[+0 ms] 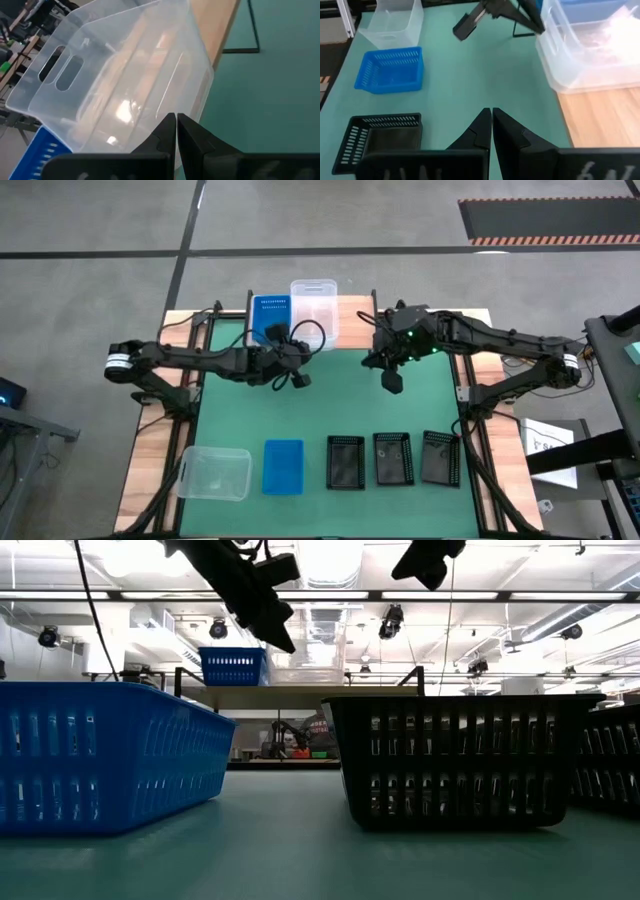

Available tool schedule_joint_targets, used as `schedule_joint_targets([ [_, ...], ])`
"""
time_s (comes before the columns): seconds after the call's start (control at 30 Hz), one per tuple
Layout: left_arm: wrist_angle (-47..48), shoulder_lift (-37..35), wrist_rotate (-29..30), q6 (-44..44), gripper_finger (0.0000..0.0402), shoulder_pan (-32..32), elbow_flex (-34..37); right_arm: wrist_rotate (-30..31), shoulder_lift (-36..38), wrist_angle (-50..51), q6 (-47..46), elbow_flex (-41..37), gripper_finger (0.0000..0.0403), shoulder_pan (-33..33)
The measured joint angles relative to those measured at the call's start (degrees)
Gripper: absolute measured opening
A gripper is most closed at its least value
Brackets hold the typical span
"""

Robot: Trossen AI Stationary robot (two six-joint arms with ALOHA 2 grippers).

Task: Stack baskets on shelf by color
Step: Stack the top transparent bin on the transparent bin on the shelf, then put the left black bin on the shelf

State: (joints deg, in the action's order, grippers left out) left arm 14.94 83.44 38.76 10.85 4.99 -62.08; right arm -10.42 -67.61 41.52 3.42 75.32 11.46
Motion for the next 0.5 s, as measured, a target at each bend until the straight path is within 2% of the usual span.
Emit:
schedule_joint_targets([
  [0.23, -0.50, -0.02, -1.86, -0.06, 0.0000, 0.61, 0.02, 0.11, 0.00, -0.08, -0.88, -0.85, 0.0009, -0.26],
  [0.5, -2.44, -0.54, -4.77, -0.13, 0.0000, -3.11, 0.09, 0.12, -0.02, -0.94, -0.90, -3.21, 0.0009, -2.74],
])
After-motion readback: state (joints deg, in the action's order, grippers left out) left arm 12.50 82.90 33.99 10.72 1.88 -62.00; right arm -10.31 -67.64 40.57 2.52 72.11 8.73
